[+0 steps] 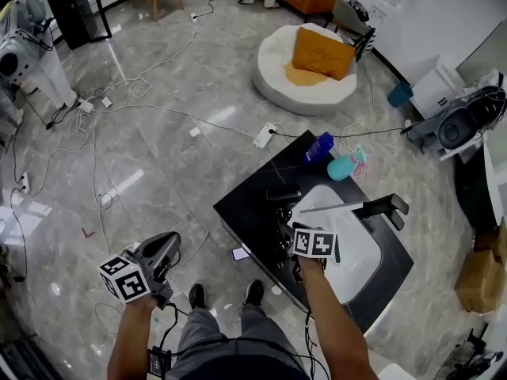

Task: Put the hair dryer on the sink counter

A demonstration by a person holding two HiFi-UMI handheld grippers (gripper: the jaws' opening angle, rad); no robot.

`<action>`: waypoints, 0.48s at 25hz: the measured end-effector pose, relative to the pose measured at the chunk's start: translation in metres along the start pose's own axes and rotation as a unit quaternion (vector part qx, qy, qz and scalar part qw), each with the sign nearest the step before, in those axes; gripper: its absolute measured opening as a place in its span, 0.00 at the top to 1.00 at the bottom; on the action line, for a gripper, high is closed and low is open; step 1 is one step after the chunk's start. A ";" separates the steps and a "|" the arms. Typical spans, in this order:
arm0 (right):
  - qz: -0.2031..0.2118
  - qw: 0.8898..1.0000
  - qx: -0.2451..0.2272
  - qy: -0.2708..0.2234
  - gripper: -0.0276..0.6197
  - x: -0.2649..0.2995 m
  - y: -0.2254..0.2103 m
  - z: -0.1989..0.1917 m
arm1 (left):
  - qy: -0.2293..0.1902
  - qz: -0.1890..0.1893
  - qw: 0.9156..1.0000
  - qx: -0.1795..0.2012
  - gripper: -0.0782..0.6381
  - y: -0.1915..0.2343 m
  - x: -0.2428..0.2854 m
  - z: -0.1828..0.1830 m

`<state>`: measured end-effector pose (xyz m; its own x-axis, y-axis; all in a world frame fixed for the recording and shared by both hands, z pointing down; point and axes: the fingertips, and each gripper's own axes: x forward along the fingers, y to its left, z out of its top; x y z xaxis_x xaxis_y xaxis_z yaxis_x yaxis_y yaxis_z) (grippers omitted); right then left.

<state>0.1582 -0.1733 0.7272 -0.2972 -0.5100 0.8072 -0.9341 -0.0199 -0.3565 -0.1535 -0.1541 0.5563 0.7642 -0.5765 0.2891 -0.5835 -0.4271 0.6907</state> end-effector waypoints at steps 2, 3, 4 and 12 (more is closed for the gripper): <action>-0.003 1.000 0.002 -0.010 0.71 -0.010 -0.005 0.004 | 0.000 -0.006 1.000 0.010 0.88 -0.007 0.001 0.003; -0.004 1.000 0.001 -0.012 0.73 -0.013 -0.008 0.004 | 0.001 -0.008 1.000 0.013 0.88 -0.012 0.001 0.004; -0.004 1.000 0.000 -0.012 0.73 -0.015 -0.010 0.004 | 0.002 -0.009 1.000 0.015 0.88 -0.016 0.001 0.005; -0.001 1.000 0.002 -0.013 0.73 -0.023 -0.016 0.003 | 0.005 -0.005 1.000 0.016 0.88 -0.020 -0.009 0.000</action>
<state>0.1807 -0.1640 0.7123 -0.2894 -0.5328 0.7952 -0.9339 -0.0251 -0.3568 -0.1492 -0.1404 0.5397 0.7728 -0.5651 0.2888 -0.5840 -0.4551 0.6723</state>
